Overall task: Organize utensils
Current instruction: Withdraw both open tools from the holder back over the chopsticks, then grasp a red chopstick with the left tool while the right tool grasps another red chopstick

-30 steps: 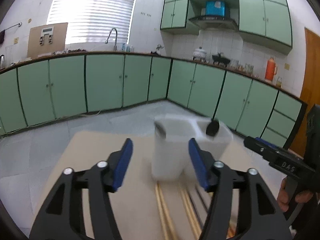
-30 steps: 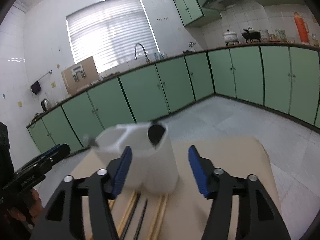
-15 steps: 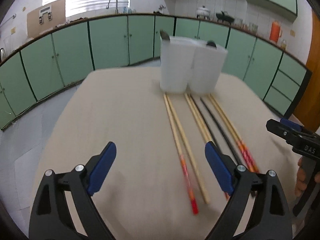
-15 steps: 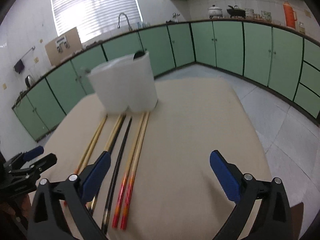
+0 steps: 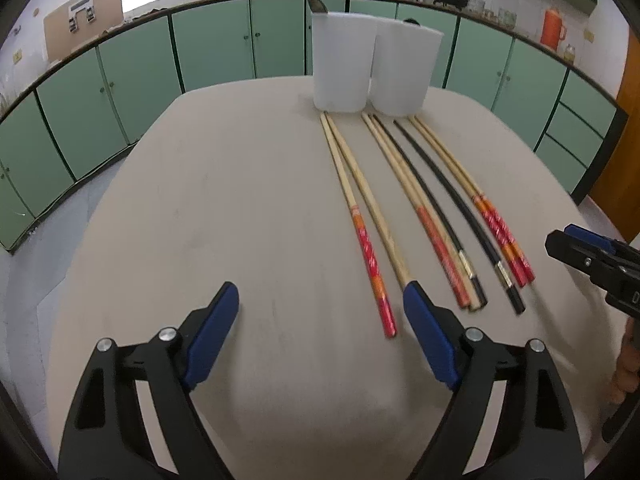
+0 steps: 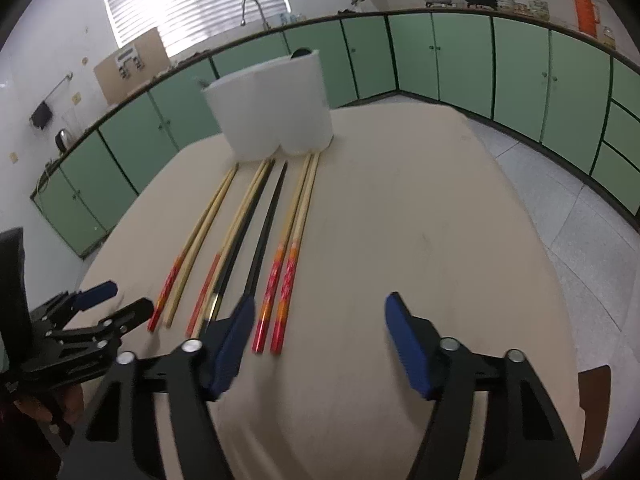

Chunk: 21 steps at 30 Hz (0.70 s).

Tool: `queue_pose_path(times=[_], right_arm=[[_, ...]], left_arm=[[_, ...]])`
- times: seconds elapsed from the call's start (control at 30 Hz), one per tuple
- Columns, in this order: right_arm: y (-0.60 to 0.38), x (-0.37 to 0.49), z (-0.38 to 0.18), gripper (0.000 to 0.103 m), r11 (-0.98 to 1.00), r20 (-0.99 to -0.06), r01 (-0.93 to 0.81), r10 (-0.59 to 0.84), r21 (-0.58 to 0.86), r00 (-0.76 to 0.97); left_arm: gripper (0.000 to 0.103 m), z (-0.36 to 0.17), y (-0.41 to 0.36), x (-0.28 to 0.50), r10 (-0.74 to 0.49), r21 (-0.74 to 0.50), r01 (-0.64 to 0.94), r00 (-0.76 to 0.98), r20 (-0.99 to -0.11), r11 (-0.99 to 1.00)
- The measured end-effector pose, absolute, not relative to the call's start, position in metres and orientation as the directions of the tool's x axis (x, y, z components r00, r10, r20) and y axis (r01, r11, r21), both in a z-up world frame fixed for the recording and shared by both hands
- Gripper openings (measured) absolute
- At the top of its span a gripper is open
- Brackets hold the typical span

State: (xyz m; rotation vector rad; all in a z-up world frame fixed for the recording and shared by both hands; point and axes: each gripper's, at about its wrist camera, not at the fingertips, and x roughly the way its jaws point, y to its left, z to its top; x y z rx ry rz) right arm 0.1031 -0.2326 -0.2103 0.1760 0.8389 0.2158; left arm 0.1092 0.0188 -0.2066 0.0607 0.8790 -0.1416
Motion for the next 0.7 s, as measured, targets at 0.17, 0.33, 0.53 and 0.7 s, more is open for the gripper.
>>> queue_pose_path(times=[0.17,0.33,0.53,0.7], right_arm=[[-0.223,0.096,-0.224,0.043,0.973,-0.727,-0.141,0.232,0.185,0.646],[-0.220,0.093,-0.220,0.034,0.968,-0.726,-0.173,0.252,0.184,0.640],[-0.210,0.086,-0.214,0.029,0.963,-0.723,-0.219,0.265,0.160,0.638],[-0.209,0.089,-0.223,0.024,0.975,-0.744,-0.195,0.210,0.108,0.634]], left_arm=[[0.075,-0.215,0.017,0.105,-0.076,0.019,0.143,0.632,-0.771,0.990],[0.072,-0.214,0.015,0.101,-0.070,0.028,0.143,0.633,-0.771,0.989],[0.072,-0.213,0.015,0.101,-0.065,0.035,0.144,0.634,-0.771,0.989],[0.068,-0.212,0.018,0.100,-0.068,0.030,0.143,0.634,-0.770,0.989]])
